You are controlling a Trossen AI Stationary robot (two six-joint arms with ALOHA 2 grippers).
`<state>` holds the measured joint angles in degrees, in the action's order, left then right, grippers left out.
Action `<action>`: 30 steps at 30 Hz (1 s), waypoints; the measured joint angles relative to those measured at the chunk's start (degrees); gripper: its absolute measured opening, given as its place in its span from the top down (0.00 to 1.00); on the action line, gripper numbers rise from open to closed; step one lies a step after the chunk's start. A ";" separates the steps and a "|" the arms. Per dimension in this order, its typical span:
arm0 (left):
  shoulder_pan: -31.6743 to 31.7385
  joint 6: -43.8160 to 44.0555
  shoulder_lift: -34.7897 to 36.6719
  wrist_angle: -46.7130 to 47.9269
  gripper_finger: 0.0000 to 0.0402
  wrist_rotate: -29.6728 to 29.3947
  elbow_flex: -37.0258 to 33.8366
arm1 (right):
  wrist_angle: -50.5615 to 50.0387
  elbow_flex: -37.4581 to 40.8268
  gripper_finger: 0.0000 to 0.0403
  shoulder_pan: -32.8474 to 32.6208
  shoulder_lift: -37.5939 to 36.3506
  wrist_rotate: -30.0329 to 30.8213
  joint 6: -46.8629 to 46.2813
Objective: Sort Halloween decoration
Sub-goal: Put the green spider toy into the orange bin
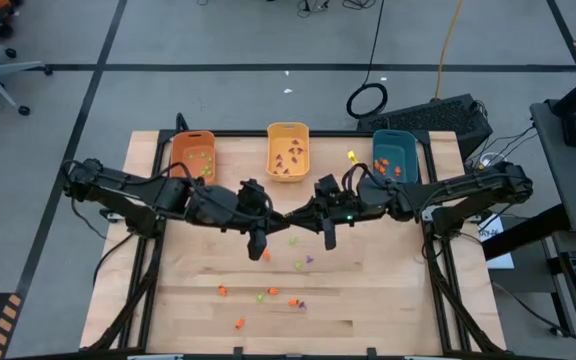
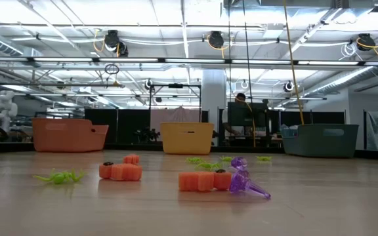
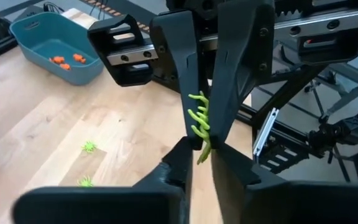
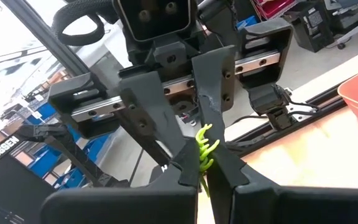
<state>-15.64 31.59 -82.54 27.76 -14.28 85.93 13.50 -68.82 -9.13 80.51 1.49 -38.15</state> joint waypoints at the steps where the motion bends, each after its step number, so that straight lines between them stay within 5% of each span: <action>1: 0.23 0.00 0.00 0.01 0.90 0.52 0.00 | 0.00 0.00 1.00 0.00 0.00 -0.06 0.00; 10: 1.05 -0.11 0.00 -0.20 1.00 2.72 -0.04 | 0.09 0.00 0.94 0.02 -0.07 0.21 -2.41; 30: 1.38 1.03 0.05 3.57 1.00 2.37 -0.04 | -0.54 0.00 0.38 0.11 -0.63 -4.77 -6.49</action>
<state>-14.26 32.63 -82.49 31.32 -11.90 85.89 12.96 -68.82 -9.02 79.88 -3.28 -44.64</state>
